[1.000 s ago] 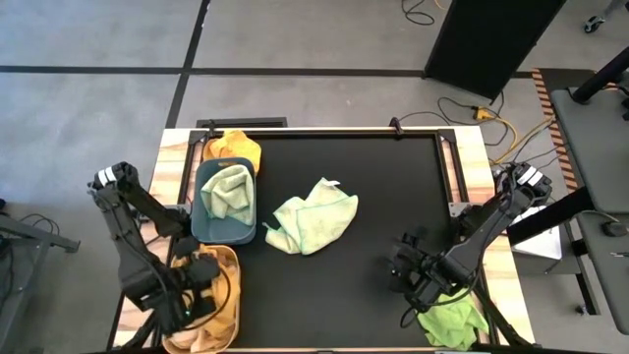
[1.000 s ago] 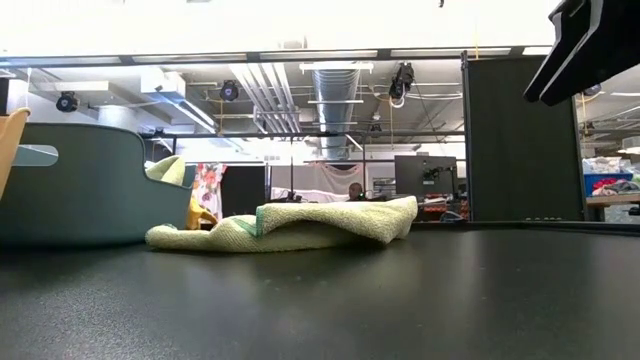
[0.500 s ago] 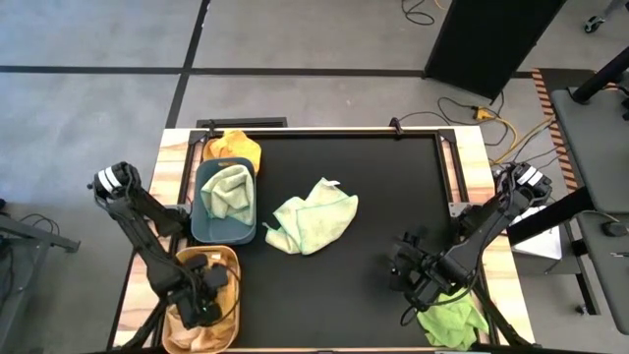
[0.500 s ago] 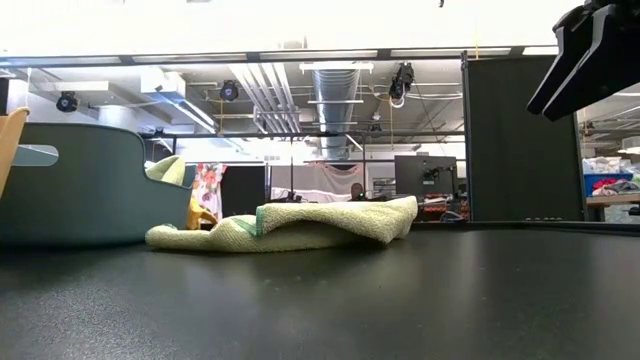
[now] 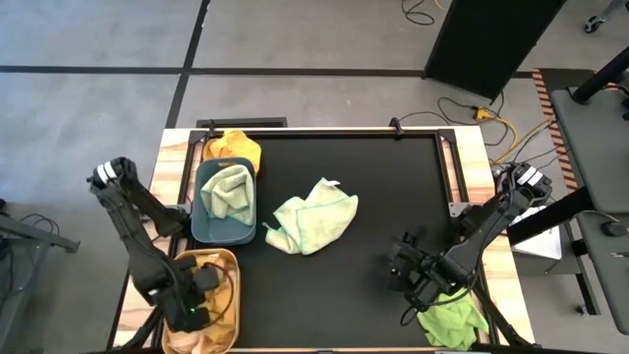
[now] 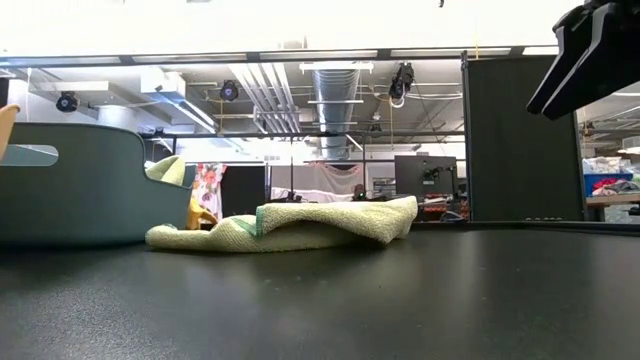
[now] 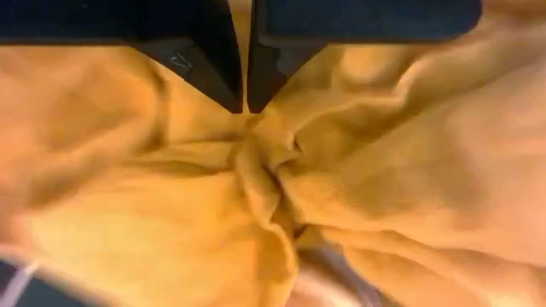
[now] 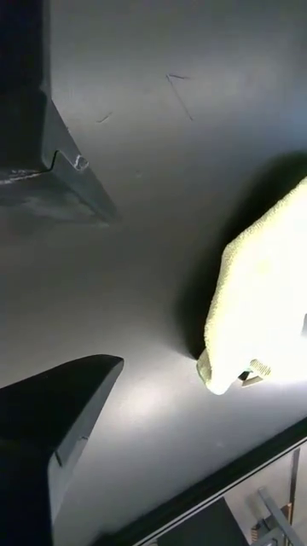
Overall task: Sort towels by color in basket
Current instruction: Put the top right yellow kitchen towel into the yellow bin, then put the yellow kitchen towel into the yellow bin
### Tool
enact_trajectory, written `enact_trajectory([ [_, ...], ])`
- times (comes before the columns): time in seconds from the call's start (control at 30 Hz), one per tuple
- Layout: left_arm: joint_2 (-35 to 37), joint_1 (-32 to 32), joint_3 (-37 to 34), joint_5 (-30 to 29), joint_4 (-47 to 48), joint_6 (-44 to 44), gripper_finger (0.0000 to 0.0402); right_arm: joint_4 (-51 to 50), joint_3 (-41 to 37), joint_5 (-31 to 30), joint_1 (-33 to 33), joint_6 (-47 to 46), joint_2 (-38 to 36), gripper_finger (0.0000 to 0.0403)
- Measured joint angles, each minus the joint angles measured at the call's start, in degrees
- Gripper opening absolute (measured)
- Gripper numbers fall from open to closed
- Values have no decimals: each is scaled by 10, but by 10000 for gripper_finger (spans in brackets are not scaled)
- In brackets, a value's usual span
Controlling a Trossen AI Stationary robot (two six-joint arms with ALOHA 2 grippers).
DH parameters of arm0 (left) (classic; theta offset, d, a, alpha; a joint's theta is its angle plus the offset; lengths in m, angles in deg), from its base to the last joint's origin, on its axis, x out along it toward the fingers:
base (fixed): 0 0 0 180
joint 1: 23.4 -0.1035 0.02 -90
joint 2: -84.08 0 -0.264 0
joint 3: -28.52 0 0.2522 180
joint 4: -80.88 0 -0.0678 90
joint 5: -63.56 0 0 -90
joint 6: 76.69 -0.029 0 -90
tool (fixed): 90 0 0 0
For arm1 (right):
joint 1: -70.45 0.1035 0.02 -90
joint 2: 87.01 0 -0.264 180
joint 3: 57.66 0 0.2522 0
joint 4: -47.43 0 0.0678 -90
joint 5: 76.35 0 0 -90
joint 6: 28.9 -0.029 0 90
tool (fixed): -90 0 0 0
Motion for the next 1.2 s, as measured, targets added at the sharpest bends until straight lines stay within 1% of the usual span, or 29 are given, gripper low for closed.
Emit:
enact_trajectory([
  [0.03,4,0,21,-18,26,-4,6,0,0,0,0,0,0,249],
  [0.07,7,0,43,-52,57,-12,7,0,0,0,0,0,0,251],
  [0.13,11,-1,83,-166,114,-29,6,0,0,0,0,5,0,256],
  [0.17,13,-4,100,-220,129,-43,5,0,0,-1,0,7,0,258],
  [0.2,15,-11,115,-261,139,-64,4,1,0,-2,0,9,0,261],
  [0.27,18,-40,135,-314,158,-103,2,2,0,-11,0,13,0,264],
  [0.37,24,-116,146,-358,181,-153,1,5,0,-31,-1,15,0,270],
  [0.53,31,-296,135,-347,183,-294,0,7,0,-31,-8,14,0,279],
  [0.63,36,-418,130,-338,183,-357,1,9,0,-31,-9,14,0,285],
  [0.73,38,-545,130,-305,170,-430,16,9,0,-31,-9,15,0,292],
  [0.83,38,-668,130,-263,138,-498,41,11,0,-31,-9,13,0,299],
  [0.93,37,-784,129,-223,115,-534,74,14,0,-31,-9,3,0,306],
  [1.07,37,-926,117,-147,83,-560,116,18,-1,-31,-9,-4,0,316],
  [1.2,37,-1022,106,-137,52,-569,148,19,-1,-31,-9,0,0,325],
])
